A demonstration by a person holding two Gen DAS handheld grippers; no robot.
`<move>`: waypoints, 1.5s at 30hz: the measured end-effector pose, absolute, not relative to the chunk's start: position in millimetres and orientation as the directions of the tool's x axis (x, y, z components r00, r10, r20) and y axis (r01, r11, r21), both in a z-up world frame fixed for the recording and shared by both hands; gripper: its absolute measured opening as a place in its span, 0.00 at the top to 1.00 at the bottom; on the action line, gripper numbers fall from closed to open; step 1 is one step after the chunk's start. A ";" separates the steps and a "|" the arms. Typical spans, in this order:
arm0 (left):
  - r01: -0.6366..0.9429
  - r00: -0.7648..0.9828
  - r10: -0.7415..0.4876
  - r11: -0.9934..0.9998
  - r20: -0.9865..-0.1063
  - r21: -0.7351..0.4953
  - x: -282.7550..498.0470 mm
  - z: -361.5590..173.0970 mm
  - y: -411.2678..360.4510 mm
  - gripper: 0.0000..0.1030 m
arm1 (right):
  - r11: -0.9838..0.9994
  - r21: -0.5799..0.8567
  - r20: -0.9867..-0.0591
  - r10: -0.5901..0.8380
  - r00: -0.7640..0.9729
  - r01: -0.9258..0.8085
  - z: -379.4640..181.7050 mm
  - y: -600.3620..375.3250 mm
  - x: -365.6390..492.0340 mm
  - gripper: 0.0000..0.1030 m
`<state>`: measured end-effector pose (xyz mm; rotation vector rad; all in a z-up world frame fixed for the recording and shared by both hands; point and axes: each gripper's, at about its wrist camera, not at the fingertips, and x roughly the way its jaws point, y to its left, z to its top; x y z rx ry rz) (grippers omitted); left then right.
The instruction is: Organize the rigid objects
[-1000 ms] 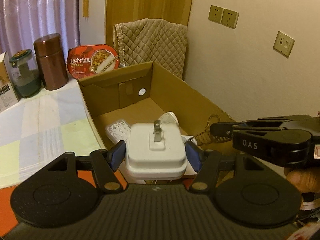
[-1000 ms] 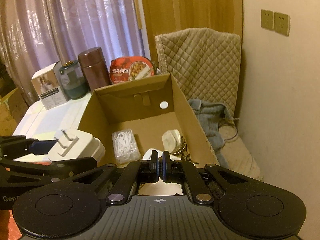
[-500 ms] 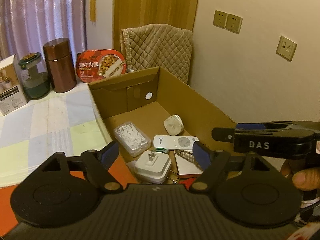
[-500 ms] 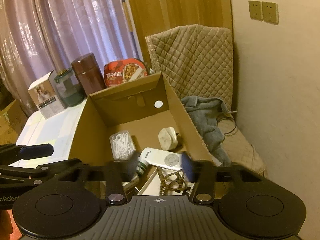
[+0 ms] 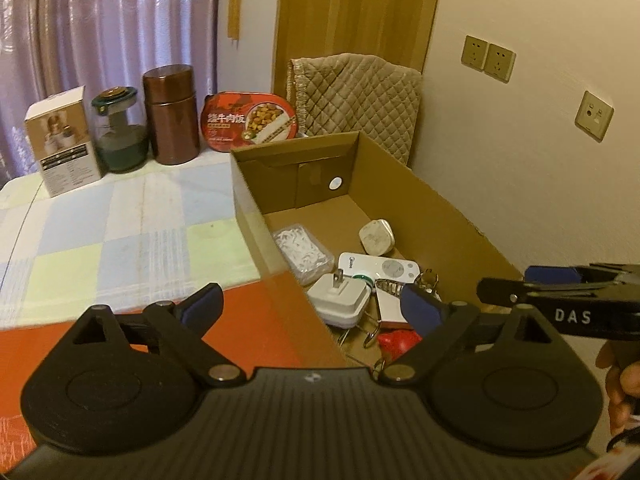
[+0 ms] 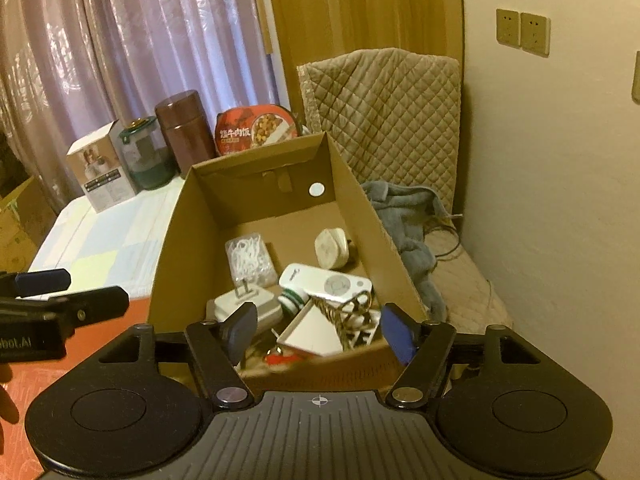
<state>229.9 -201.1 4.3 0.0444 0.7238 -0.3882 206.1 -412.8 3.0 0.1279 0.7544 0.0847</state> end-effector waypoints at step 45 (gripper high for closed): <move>0.219 0.737 -0.250 0.967 -0.628 -0.128 109.7 27.8 -167.4 0.11 | 0.995 0.088 -0.654 0.100 0.750 -0.056 36.2 -380.0 93.0 0.34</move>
